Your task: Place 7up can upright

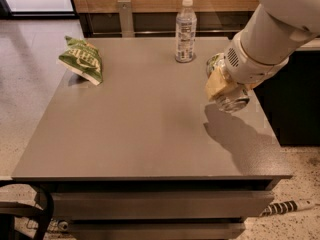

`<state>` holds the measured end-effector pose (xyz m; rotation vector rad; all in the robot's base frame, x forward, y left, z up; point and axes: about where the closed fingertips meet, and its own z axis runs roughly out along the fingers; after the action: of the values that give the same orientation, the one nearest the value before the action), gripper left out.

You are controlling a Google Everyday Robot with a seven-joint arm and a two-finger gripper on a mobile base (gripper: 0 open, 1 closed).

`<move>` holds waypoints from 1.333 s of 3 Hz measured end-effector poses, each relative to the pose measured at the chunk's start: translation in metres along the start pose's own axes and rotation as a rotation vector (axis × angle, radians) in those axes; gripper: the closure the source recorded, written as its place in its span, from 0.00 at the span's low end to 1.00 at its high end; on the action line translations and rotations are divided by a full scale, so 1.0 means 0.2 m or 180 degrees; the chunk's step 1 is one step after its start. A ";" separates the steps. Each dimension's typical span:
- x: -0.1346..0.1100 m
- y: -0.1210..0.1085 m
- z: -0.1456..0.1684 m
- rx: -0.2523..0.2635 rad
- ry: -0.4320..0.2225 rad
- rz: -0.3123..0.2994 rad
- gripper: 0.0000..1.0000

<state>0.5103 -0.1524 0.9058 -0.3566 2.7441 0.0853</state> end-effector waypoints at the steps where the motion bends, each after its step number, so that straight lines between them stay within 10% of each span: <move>1: 0.03 -0.02 -0.08 -0.0250 -0.0465 -0.0141 1.00; 4: -0.03 -0.05 -0.23 -0.0933 -0.2001 -0.0094 1.00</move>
Offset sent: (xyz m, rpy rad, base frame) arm -0.0217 0.0128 0.0632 0.3089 -0.6553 0.5125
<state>0.5013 -0.1653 0.9499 -0.3707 2.1017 0.5046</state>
